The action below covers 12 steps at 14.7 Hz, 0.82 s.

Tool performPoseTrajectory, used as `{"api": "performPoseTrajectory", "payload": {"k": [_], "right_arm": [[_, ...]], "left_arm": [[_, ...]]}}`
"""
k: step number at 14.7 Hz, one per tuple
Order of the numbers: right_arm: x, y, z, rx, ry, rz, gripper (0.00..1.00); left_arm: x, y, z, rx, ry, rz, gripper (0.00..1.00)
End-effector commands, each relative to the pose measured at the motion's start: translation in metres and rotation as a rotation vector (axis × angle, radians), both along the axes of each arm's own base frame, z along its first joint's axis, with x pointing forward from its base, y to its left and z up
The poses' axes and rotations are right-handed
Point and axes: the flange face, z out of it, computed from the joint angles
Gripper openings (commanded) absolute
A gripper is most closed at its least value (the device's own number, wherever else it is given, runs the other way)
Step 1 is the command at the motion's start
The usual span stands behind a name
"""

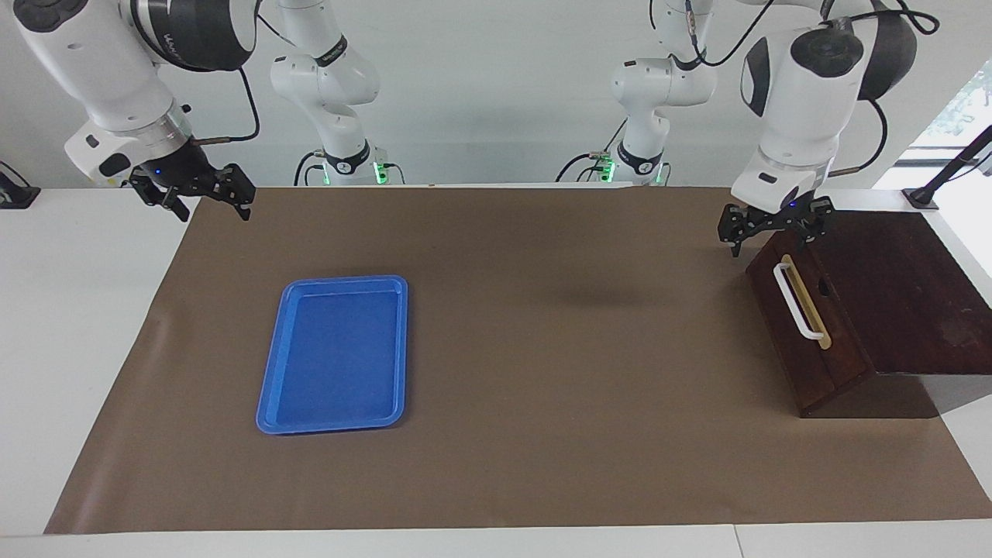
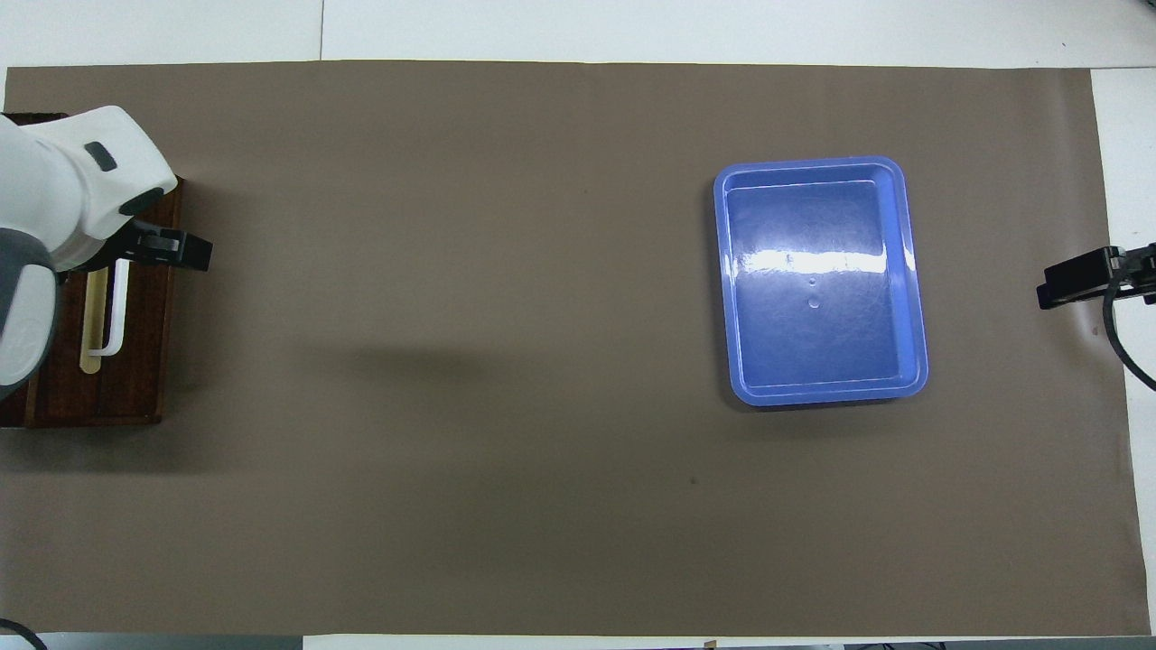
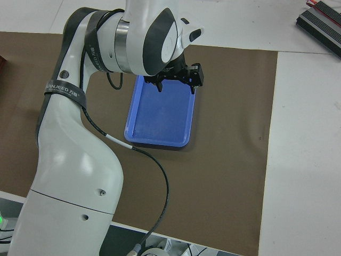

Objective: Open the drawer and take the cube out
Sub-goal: 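Grasp the white drawer handle with the left gripper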

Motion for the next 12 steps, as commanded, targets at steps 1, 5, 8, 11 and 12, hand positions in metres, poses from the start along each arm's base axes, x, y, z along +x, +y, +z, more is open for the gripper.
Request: {"api": "performPoseTrajectory", "payload": {"k": [1, 5, 8, 11, 12], "right_arm": [[-0.008, -0.005, 0.002, -0.018, 0.014, 0.005, 1.0], [-0.008, -0.006, 0.002, -0.015, 0.015, 0.034, 1.0], [-0.008, -0.006, 0.002, -0.016, 0.014, 0.034, 1.0], [-0.008, -0.006, 0.002, -0.017, 0.014, 0.034, 1.0], [-0.008, -0.006, 0.002, -0.017, 0.014, 0.034, 1.0]], "left_arm": [[0.008, -0.002, -0.046, 0.127, -0.049, -0.119, 1.0], [0.015, 0.036, -0.114, 0.112, -0.037, -0.126, 1.0], [0.008, 0.066, -0.127, 0.108, -0.019, -0.08, 1.0], [-0.003, 0.075, -0.141, 0.103, 0.002, -0.054, 1.0], [-0.006, 0.076, -0.144, 0.1, 0.002, -0.049, 1.0]]}}
